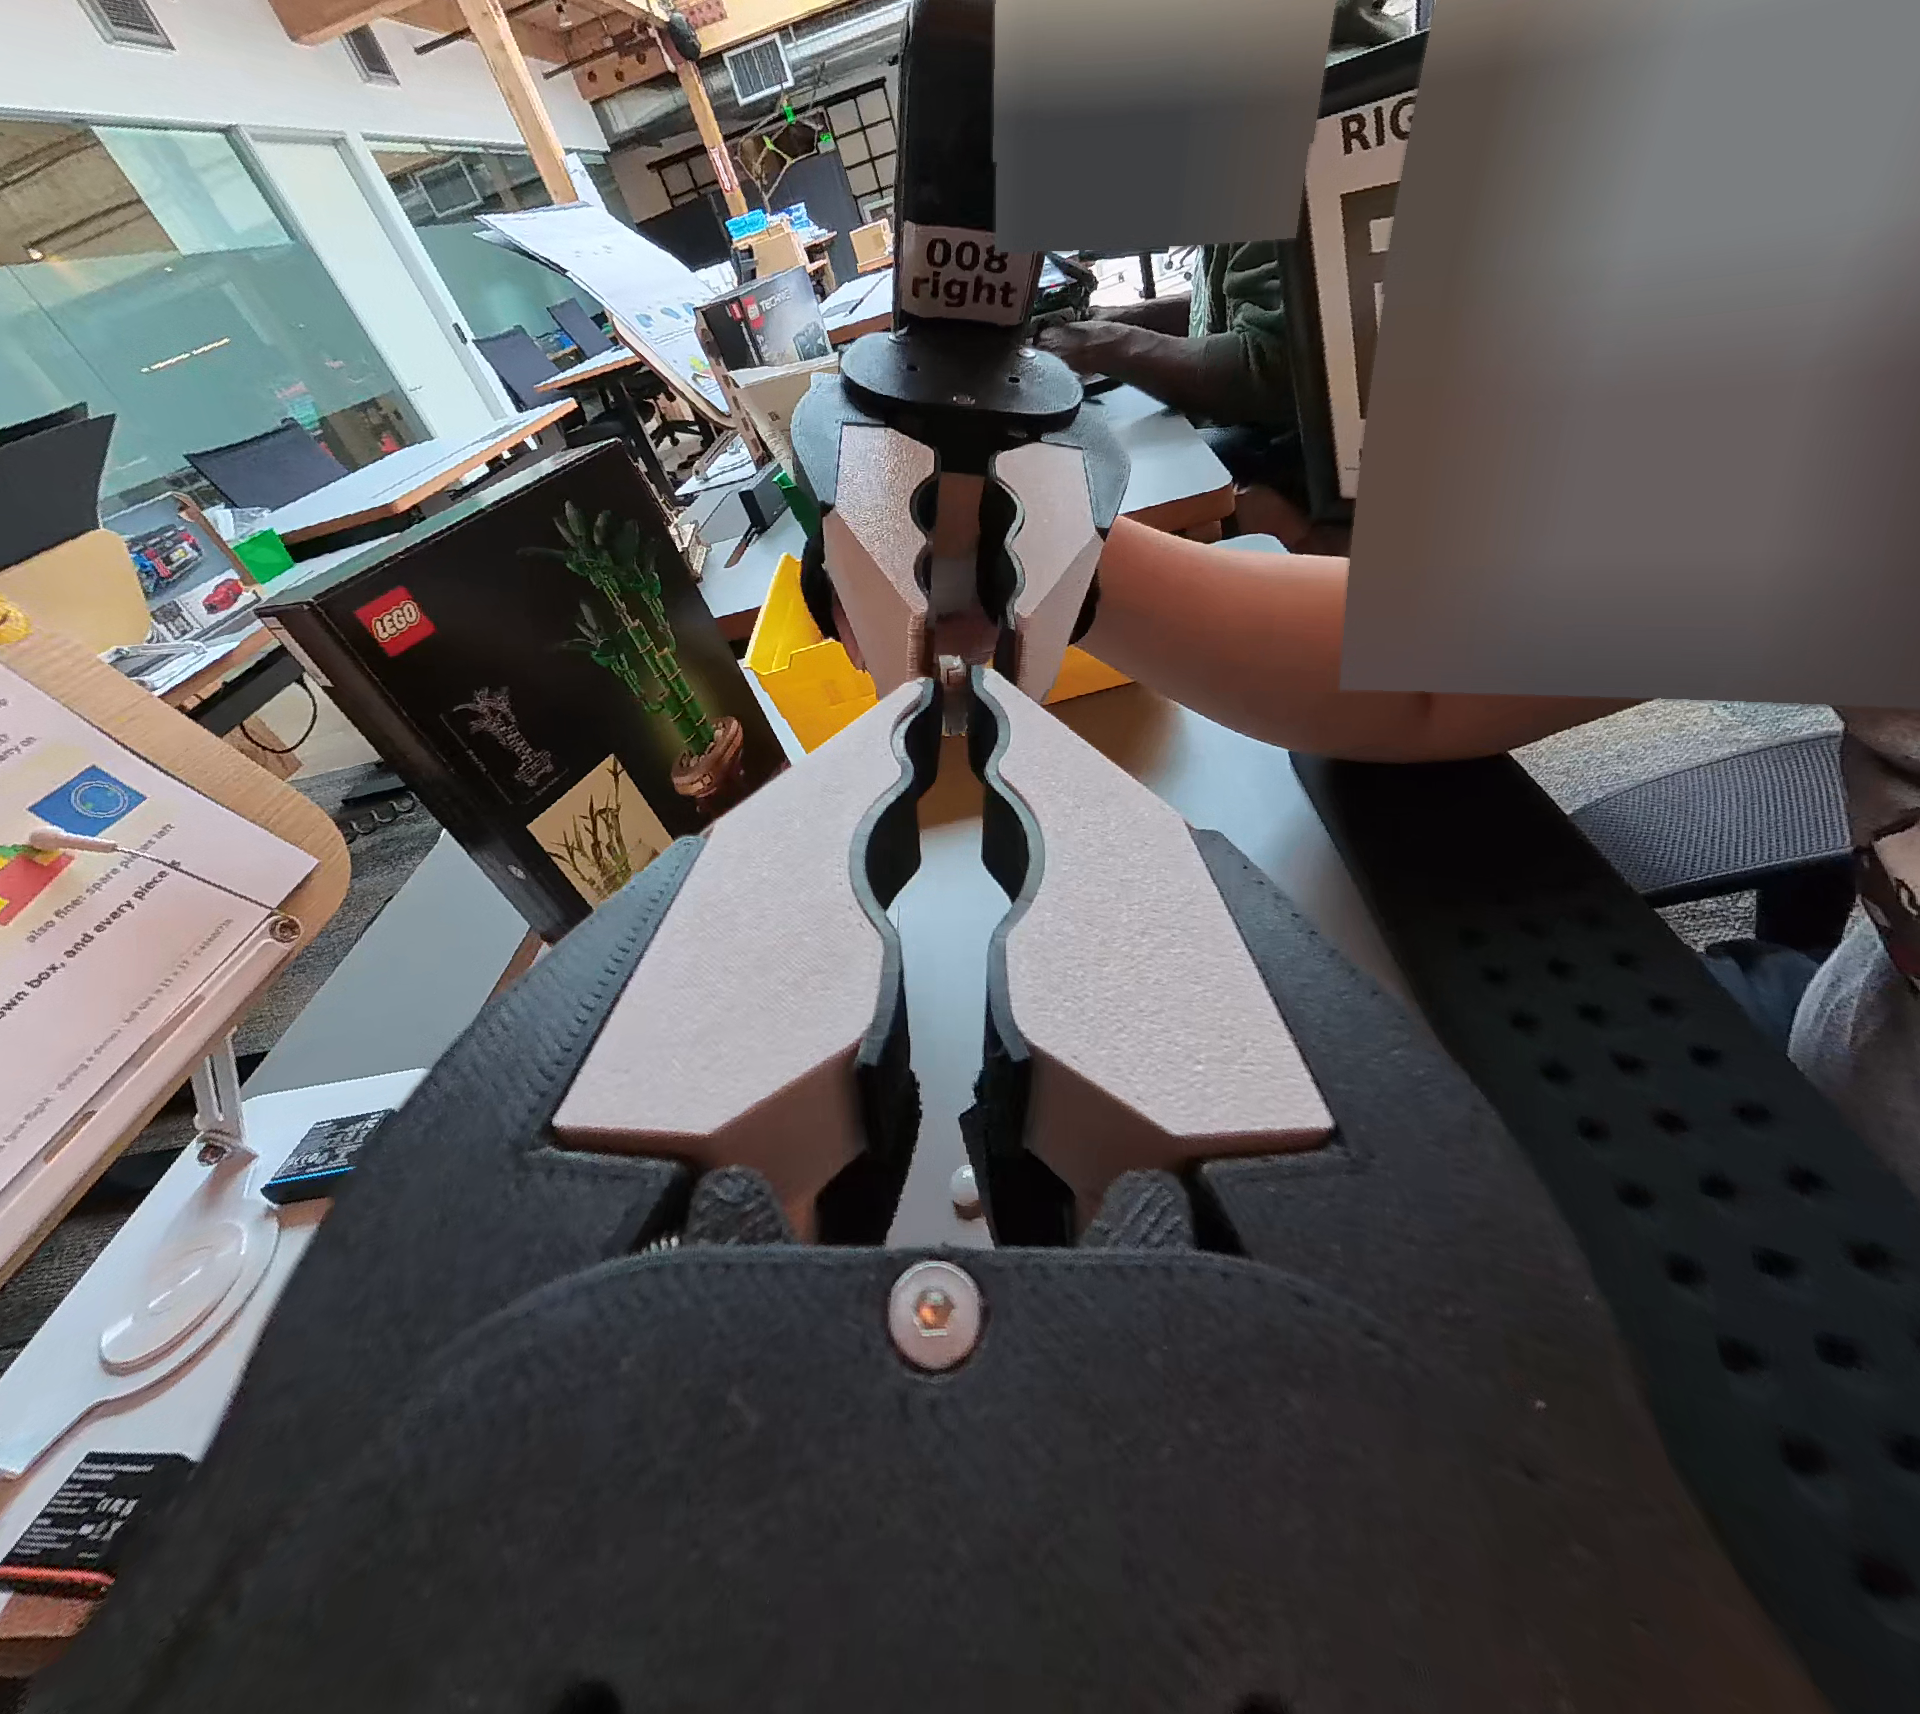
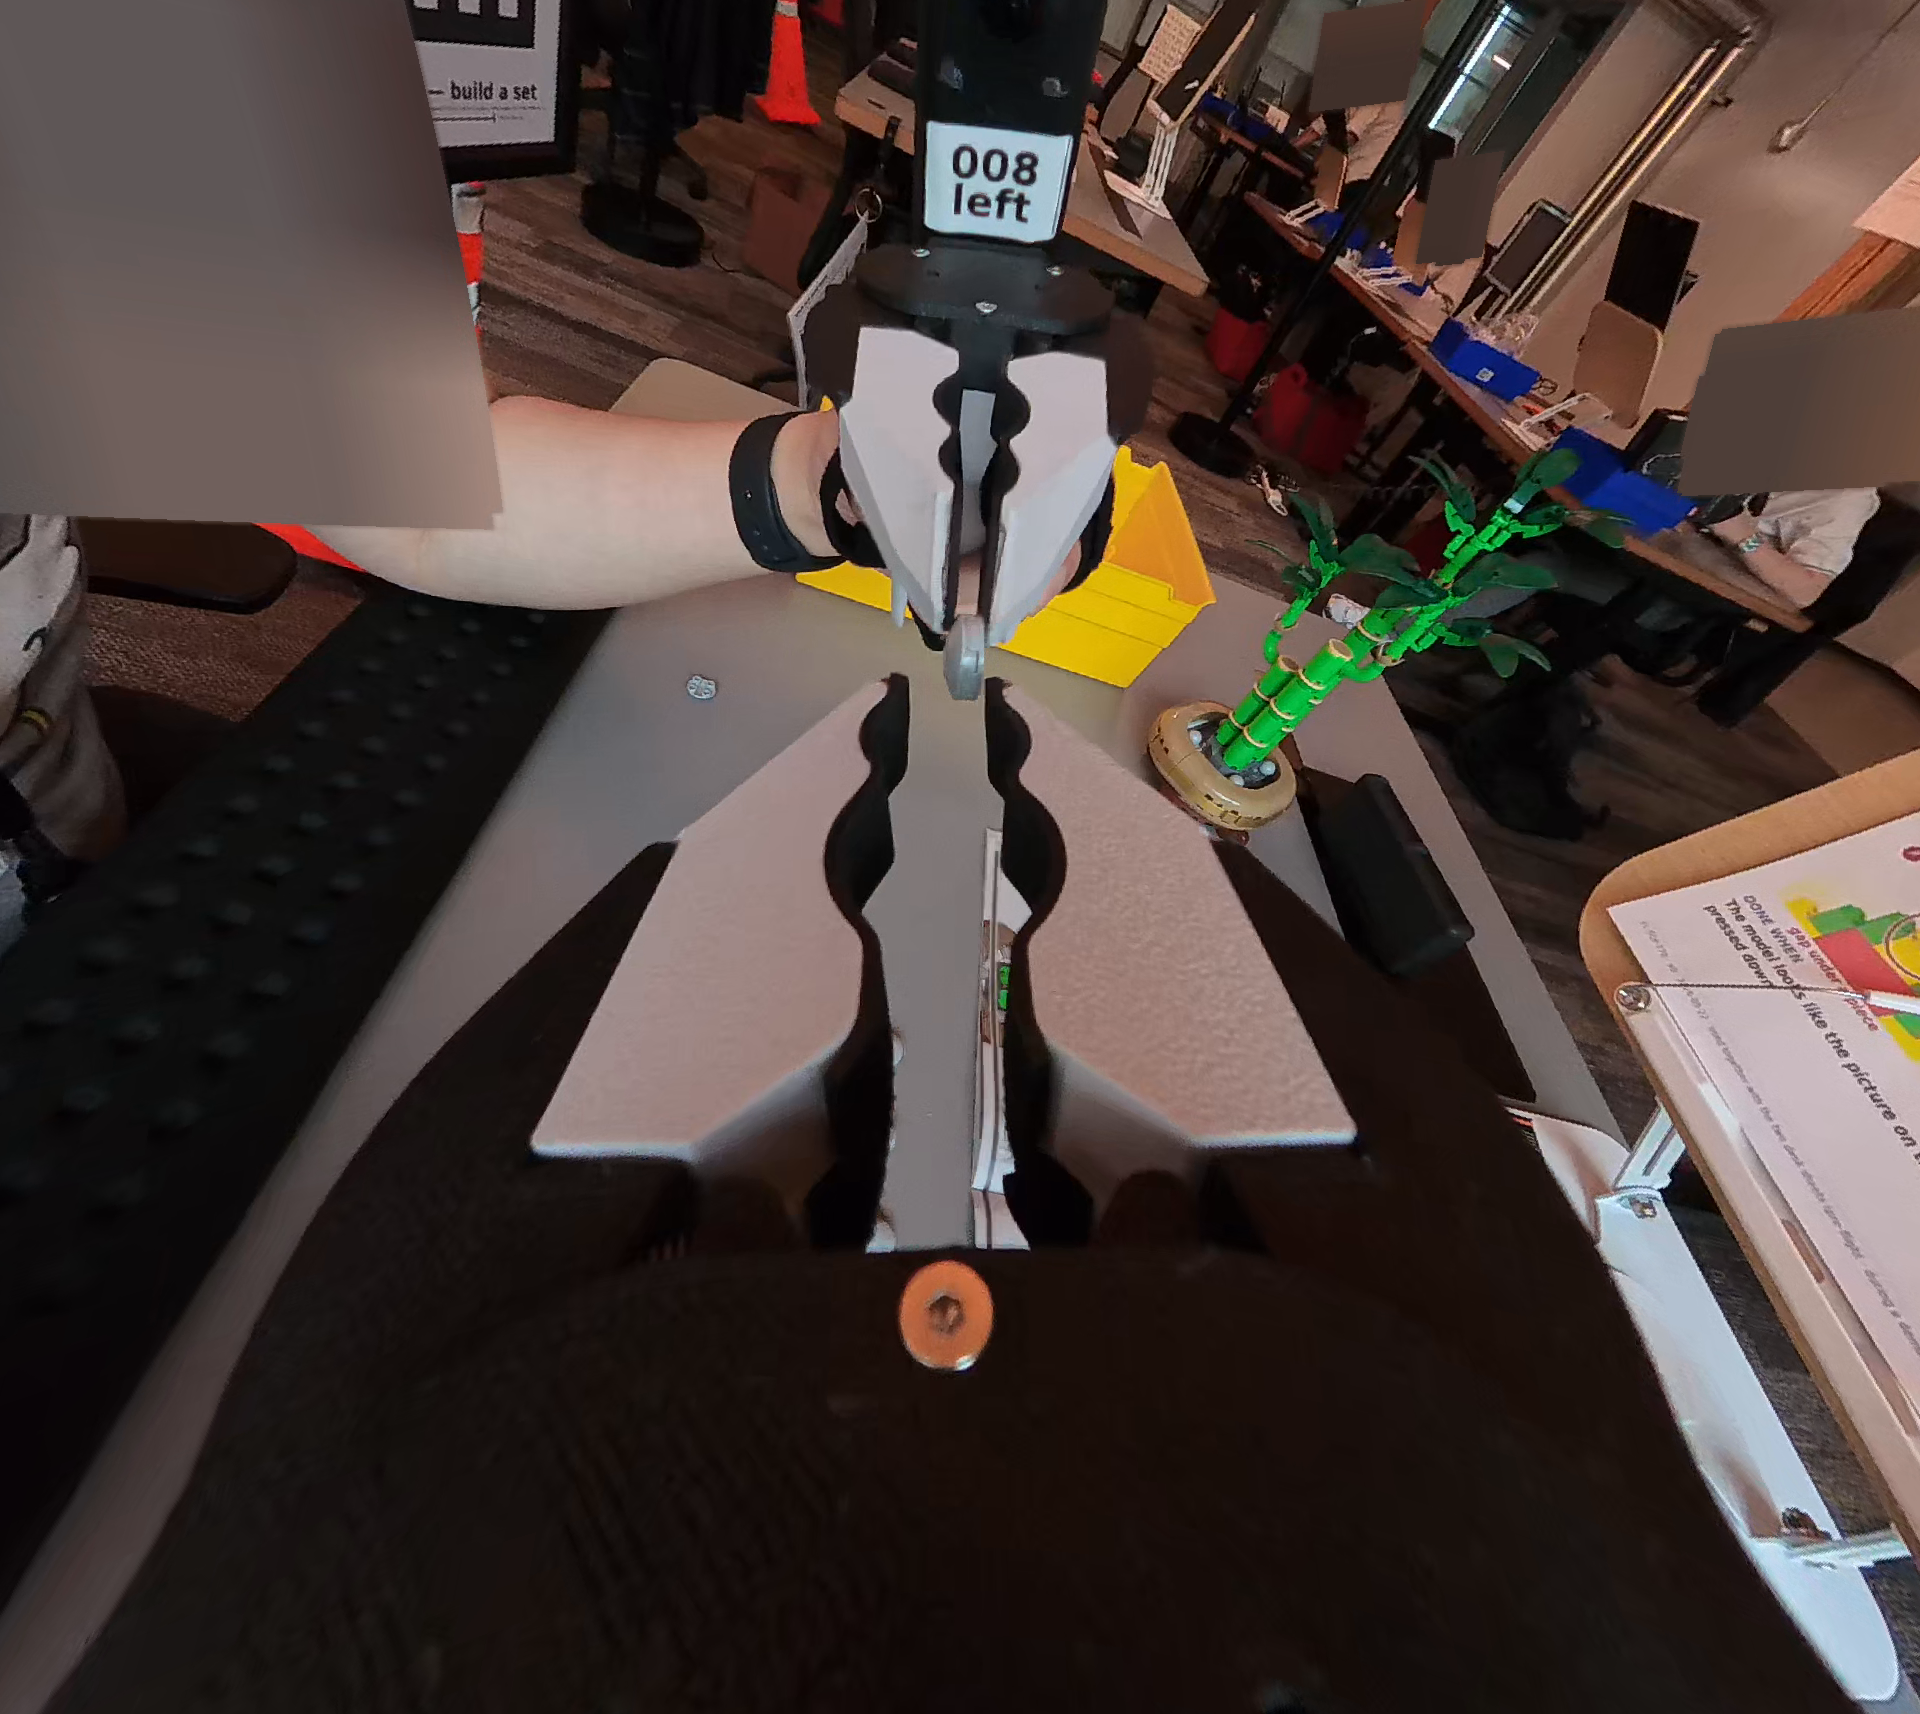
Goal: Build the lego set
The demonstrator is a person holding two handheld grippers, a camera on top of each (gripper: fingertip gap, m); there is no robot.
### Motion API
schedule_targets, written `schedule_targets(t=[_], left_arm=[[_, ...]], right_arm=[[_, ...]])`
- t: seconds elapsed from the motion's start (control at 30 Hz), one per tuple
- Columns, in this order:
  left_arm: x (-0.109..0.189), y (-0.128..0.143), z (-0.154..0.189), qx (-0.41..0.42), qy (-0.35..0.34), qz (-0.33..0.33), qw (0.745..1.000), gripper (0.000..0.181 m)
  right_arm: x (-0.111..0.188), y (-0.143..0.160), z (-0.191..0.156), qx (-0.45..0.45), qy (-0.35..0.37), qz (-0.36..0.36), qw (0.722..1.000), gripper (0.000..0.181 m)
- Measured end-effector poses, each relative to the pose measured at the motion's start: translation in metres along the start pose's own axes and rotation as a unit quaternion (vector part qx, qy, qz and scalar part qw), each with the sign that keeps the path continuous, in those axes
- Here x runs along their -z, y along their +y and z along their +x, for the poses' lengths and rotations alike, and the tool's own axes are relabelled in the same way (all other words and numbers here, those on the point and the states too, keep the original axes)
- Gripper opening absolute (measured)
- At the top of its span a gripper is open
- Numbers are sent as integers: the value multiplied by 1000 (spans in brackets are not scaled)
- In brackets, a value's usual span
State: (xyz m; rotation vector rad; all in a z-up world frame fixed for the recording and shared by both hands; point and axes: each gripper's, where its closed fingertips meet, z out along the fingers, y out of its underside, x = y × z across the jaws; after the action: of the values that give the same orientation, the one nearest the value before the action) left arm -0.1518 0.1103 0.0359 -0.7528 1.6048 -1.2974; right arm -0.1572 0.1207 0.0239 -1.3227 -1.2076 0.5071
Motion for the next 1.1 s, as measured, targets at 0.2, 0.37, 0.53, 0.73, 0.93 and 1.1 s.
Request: schedule_targets(t=[0.2, 0.37, 0.53, 0.73, 0.93, 1.1], left_arm=[[-1, 1, 1, -2, 2, -4, 1000, 3], [-4, 10, -3, -18, -14, -32, 999, 2], [-5, 17, -8, -7, -22, -51, 998, 3], [-6, 48, -39, 182, -56, -95, 977, 3], [-4, 71, -65, 391, -70, -54, 916, 3], [-3, 73, -67, 471, -44, -25, 881, 2]], right_arm=[[1, 0, 1, 17, 10, -8, 1000, 5], [2, 6, 3, 10, 12, -22, 1000, 13], [4, 4, 7, 16, 28, -21, 999, 9], [4, 26, 36, 140, 147, -98, 974, 32], [-12, 58, 45, 245, 183, -184, 934, 32], [-16, 65, 48, 239, 190, -189, 933, 18]])
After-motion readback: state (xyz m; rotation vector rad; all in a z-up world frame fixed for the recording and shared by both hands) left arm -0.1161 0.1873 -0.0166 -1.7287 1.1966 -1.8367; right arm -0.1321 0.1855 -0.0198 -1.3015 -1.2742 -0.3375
